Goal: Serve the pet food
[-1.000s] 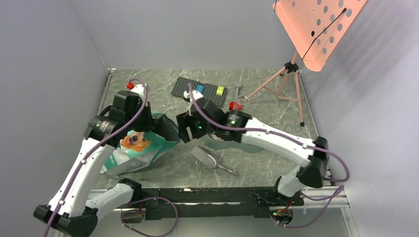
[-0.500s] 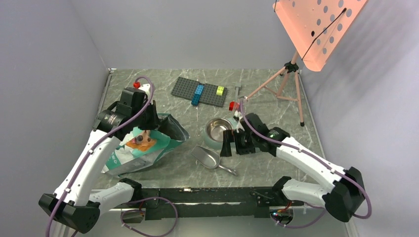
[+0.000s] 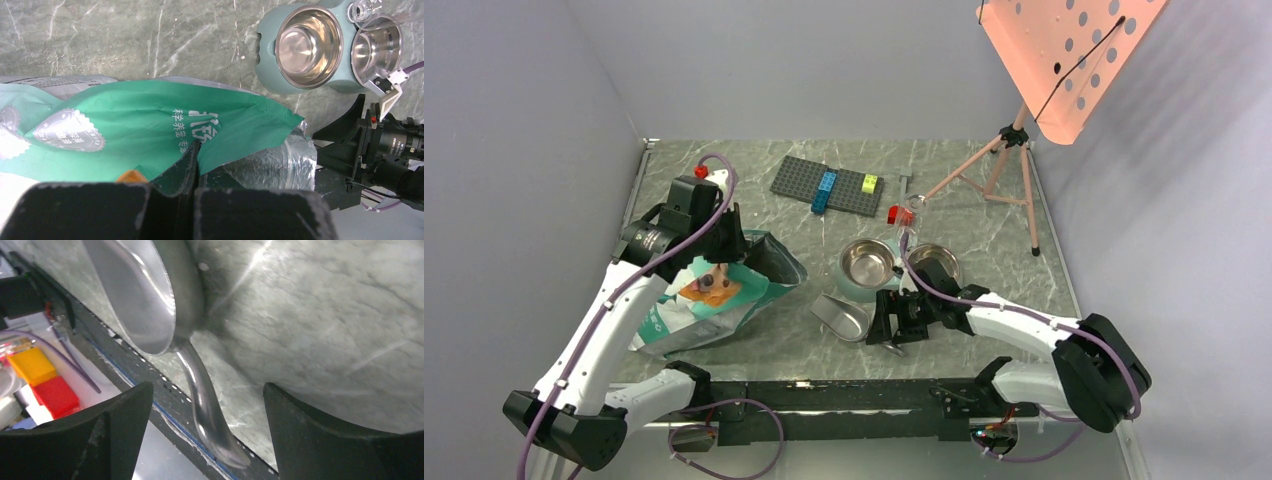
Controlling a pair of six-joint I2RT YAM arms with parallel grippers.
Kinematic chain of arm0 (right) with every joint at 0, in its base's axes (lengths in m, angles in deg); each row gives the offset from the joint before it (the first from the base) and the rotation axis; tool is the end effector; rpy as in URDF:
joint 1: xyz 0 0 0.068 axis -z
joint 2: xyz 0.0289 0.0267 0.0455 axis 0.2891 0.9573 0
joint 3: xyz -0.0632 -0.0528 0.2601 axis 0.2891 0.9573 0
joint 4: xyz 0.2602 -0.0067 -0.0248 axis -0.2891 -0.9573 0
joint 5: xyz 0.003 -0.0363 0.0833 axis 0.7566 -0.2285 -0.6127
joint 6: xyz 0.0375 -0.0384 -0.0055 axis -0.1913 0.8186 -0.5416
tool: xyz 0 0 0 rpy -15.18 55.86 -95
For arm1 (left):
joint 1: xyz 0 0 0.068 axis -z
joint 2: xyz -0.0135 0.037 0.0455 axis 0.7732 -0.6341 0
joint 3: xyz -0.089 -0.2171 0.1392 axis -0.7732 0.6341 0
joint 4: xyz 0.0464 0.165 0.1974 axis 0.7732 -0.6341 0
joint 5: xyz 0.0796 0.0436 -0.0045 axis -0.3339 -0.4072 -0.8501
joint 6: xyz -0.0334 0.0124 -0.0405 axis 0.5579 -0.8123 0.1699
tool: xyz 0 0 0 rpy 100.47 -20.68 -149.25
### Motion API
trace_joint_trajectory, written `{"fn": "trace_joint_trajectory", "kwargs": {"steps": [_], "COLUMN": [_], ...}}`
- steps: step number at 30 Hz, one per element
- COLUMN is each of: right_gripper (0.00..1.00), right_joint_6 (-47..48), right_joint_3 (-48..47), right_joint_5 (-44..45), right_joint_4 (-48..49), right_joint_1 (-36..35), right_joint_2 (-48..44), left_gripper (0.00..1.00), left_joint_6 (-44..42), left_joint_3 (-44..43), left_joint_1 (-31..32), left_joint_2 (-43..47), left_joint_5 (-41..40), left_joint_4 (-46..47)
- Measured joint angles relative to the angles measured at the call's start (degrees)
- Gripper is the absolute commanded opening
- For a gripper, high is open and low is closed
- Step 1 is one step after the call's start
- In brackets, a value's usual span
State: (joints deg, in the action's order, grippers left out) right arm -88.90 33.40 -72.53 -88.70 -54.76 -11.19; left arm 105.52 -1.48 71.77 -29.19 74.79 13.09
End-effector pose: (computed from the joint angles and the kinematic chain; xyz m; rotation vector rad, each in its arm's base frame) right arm 0.1507 0.1373 0.1514 -0.2370 2.7999 0.9845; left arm 0.1842 -0.0737 0.3669 -0.0494 2.4266 -0.4502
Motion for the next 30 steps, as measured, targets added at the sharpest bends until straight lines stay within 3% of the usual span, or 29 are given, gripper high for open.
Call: {"fn": "trace_joint_trajectory", "kwargs": {"steps": [8,13,20,28,30], "right_gripper": [0.81,0.73,0.49,0.00,0.00], "right_joint_6": [-6.27,-13.57,-22.45,-22.93,-22.27], "right_joint_3": [10.05,16.96,25.33,23.52,21.94], "right_joint_5": [-5.99,-6.21,-4.76,-7.50,-7.02], "right_joint_4": [17.90,28.94,42.73,50.34,48.74], "right_joint_1": [0.04,0.11,0.17,-0.11,0.13], "right_joint_2": [-4.50,-7.37,-8.20,-2.54,-2.10], "left_gripper": [0.00,0.00,0.00,0.00,0.00], "left_joint_6": [-0.11,-0.24,-0.79,-1.49,-1.33], "left_joint_3": [-0.07,-0.50,-1.62,-1.53,-1.16], "left_joint_1": [-0.04,-0.04,-0.04,-0.04,0.07], "left_joint_2": [-0.02,-0.52,-1.99,-1.99,-1.81], "left_joint_5": [0.39,1.03,1.64,2.75,2.89], "left_joint_4": [-0.24,-0.83,-2.03,-2.08,-1.79]}}
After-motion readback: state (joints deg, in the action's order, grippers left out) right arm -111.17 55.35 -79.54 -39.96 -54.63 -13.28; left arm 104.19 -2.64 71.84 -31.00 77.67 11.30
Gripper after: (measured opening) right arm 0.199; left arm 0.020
